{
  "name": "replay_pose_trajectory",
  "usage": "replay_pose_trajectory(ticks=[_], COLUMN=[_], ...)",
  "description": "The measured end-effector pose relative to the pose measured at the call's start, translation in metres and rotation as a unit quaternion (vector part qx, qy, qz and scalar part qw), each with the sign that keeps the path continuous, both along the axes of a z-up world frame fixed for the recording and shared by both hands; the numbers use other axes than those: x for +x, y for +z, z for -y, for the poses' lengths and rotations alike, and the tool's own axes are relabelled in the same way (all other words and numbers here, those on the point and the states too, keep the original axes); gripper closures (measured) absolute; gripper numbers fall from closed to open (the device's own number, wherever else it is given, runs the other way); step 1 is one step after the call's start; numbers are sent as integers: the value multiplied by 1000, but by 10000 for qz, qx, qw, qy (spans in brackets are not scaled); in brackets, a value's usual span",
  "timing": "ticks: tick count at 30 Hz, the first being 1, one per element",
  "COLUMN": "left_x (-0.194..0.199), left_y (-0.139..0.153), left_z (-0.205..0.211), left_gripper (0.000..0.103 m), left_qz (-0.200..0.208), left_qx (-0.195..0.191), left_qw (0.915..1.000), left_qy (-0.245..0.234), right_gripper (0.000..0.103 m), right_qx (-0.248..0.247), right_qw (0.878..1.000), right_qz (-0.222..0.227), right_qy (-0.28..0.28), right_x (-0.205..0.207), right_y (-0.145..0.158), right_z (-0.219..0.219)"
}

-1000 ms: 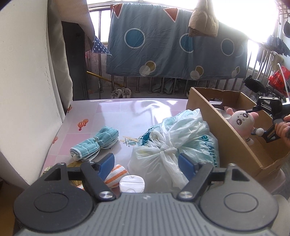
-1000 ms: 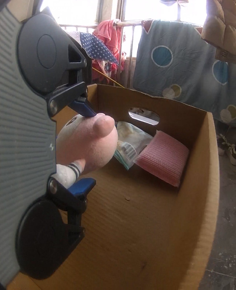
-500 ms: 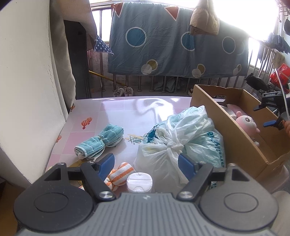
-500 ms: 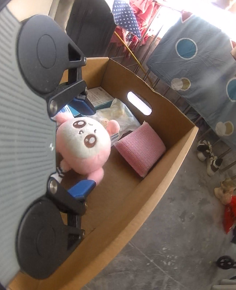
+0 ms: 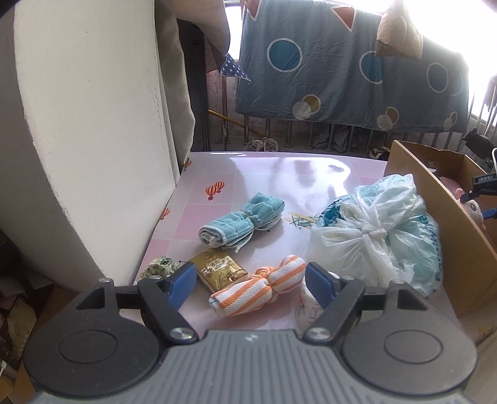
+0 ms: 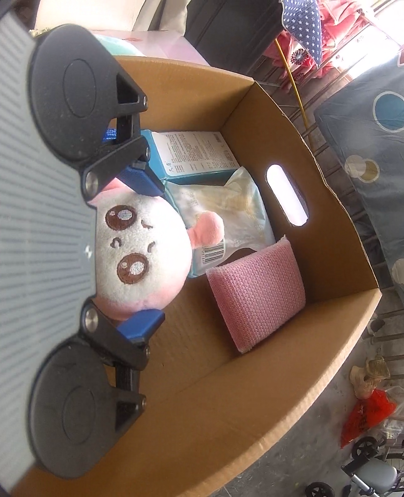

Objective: Organize soft objects
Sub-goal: 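Release the plush toy and move the right tool to the teal towel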

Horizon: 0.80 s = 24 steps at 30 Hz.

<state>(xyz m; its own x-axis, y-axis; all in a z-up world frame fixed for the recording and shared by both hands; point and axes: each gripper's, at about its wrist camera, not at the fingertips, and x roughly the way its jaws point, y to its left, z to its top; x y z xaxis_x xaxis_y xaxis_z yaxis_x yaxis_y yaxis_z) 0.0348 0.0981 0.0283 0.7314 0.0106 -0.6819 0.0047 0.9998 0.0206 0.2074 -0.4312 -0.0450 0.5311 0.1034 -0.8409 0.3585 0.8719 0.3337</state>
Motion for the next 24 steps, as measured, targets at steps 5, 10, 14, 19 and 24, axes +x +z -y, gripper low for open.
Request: replay_pose_trajectory(ticks=[5,10,14,19,24], left_x=[-2,2,15,41,72], left_y=[-1,-2,-4,-18,-46], left_z=[-7,-3,3,6,9], left_gripper=[25,25,25,25,25], left_qz=[25,171,332,351,189], left_qx=[-13,302,705,1043,1297], left_qw=[10000,9994,9969,9936,9899], left_qy=[92,62,-62,-257,-541], right_gripper=[21,21,21,21,21], right_qx=[277,416,617,1496,2522], right_qw=[9994,9974,9933,9723,9416], right_qz=[191,566,952,1166,291], right_qy=[-73,-138,213,1364,2210], right_x=[-7,-21,-21,7,59], right_y=[5,32,71,109,84], right_z=[8,6,-26,-126,-240])
